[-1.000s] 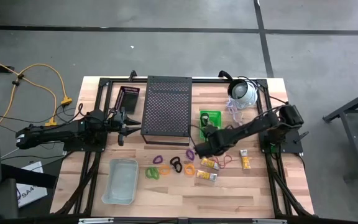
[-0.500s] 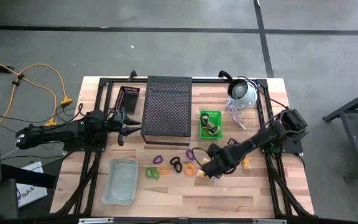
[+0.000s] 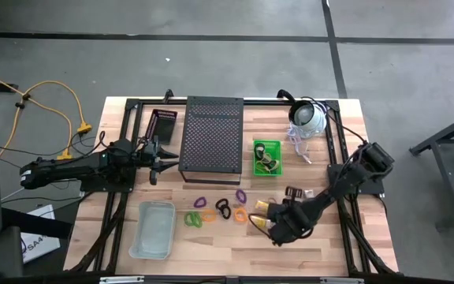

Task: Pick & Place Office Desk Supplies
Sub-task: Put the red rubber band into the green basket

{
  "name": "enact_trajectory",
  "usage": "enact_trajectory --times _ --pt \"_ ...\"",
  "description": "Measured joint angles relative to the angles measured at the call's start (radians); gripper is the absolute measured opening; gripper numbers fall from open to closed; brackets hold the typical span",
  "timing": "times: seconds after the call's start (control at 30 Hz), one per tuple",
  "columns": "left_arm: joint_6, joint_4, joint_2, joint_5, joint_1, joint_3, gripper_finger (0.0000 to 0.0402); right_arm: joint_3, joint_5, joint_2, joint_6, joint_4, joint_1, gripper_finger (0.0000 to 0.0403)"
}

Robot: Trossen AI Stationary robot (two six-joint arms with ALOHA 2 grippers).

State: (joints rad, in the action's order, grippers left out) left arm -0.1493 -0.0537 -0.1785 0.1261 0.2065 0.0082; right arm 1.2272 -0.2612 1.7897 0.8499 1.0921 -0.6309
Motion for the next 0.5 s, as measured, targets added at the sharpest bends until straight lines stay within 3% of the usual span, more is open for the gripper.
enact_trajectory --times 0.5 --pt "0.000 0.000 0.000 0.000 0.000 0.000 0.0118 -0.137 -0.007 0.000 0.065 -0.150 -0.004 0.0105"
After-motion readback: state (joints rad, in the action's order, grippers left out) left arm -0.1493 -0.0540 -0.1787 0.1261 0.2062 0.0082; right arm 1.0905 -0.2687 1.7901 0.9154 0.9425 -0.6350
